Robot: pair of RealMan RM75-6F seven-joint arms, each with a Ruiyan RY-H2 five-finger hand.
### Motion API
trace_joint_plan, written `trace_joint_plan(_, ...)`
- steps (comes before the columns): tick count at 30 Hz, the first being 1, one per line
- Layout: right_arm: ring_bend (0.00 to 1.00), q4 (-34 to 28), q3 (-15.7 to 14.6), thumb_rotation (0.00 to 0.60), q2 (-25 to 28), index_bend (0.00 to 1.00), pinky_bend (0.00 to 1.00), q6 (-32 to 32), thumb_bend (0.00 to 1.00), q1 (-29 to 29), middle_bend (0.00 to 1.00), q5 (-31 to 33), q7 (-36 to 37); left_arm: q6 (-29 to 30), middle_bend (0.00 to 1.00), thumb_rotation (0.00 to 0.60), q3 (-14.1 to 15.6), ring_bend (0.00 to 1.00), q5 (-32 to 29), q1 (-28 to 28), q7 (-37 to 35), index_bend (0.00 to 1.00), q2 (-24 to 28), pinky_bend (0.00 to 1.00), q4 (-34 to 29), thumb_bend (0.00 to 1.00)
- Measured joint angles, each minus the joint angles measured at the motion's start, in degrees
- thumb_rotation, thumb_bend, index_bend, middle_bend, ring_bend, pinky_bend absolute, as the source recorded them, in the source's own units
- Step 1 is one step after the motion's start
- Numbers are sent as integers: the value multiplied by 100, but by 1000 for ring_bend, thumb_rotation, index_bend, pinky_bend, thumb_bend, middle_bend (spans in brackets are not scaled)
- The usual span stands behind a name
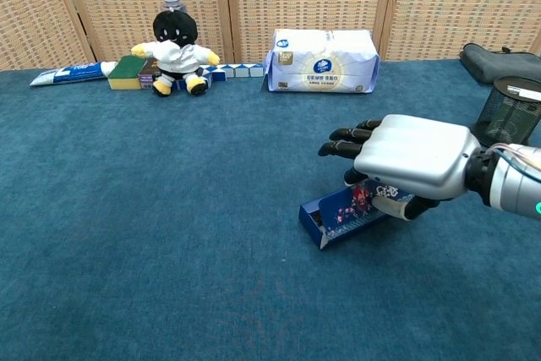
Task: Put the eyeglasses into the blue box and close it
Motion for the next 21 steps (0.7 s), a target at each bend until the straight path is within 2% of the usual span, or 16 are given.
trace_joint_plan(7, 25, 37, 36, 600, -54, 670, 167, -24, 618, 47, 90, 80, -67, -6, 0, 600, -1, 0, -5, -2, -10, 0, 7, 0, -4, 0)
trace_joint_plan(10, 30, 44, 55, 600, -80, 568, 167, -23, 512, 66, 90, 114, -95, -12, 0, 600, -1, 0, -8, -4, -8, 0, 8, 0, -6, 0)
trace_joint_plan(12, 40, 80, 71, 600, -133, 465, 167, 3, 403, 75, 90, 119, -117, -14, 0, 600, -1, 0, -8, -5, -12, 0, 9, 0, -5, 0)
trace_joint_plan(15, 51, 192, 90, 600, -267, 363, 167, 118, 308, 80, 85, 89, -125, -12, 0, 600, -1, 0, -8, -5, -13, 0, 11, 0, -10, 0)
trace_joint_plan(17, 51, 275, 98, 600, -359, 313, 167, 200, 265, 79, 71, 58, -110, -12, 0, 600, -2, 0, -11, -4, -15, 0, 11, 0, -8, 0)
trace_joint_plan(21, 53, 474, 109, 600, -548, 239, 167, 381, 258, 80, 37, -37, -45, -16, 0, 600, -3, 0, -15, -6, -22, 0, 12, 0, -3, 0)
